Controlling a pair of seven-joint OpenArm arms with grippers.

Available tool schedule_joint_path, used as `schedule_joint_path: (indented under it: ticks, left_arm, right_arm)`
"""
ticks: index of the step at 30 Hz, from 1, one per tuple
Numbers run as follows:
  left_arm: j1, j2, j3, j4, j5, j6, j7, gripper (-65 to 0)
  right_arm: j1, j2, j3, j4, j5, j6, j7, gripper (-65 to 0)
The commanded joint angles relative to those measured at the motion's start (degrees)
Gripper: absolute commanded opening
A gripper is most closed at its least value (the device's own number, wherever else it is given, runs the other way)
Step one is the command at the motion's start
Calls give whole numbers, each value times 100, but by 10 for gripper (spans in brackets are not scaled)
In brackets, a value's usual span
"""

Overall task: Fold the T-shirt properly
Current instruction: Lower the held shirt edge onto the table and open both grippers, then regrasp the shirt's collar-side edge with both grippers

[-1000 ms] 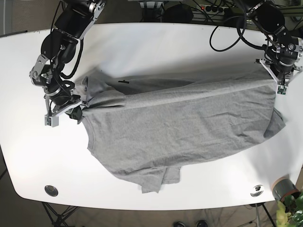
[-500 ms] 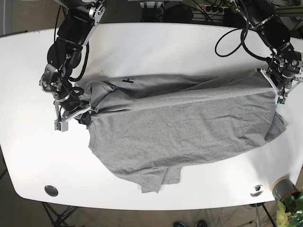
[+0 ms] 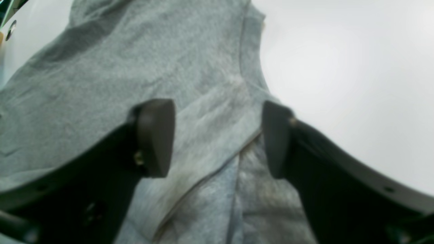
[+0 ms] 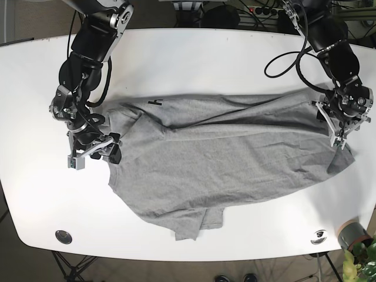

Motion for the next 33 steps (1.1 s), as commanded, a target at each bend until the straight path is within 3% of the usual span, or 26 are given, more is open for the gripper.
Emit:
schedule_joint_path:
  ticks: [1, 5, 10, 16, 24, 27, 33]
  left_arm:
    - [-231, -315, 109, 23, -22, 32, -98, -306]
    - [-169, -385, 144, 348, -30, 32, -98, -306]
    - [384, -367, 144, 885, -30, 32, -159, -306]
    - [1334, -227, 117, 1183, -30, 32, -810, -306]
    - [1905, 397, -938, 1069, -30, 32, -1812, -307]
    - [1905, 564, -1280, 849, -30, 32, -2137, -311]
    - [1738, 723, -1562, 357, -30, 32, -2621, -410]
  right_arm:
    - [-65, 232, -14, 575, 136, 83, 127, -151]
    - [-584, 302, -269, 1349, 136, 83, 109, -155]
    - [-1190, 654, -700, 1920, 154, 83, -251, -154]
    - [-1771, 909, -1016, 2219, 145, 83, -278, -154]
    - [-2105, 1155, -849, 2263, 180, 100, -234, -154]
    - [-2219, 1155, -629, 2255, 312, 303, -234, -154]
    - [-2149, 1164, -260, 1701, 347, 672, -234, -155]
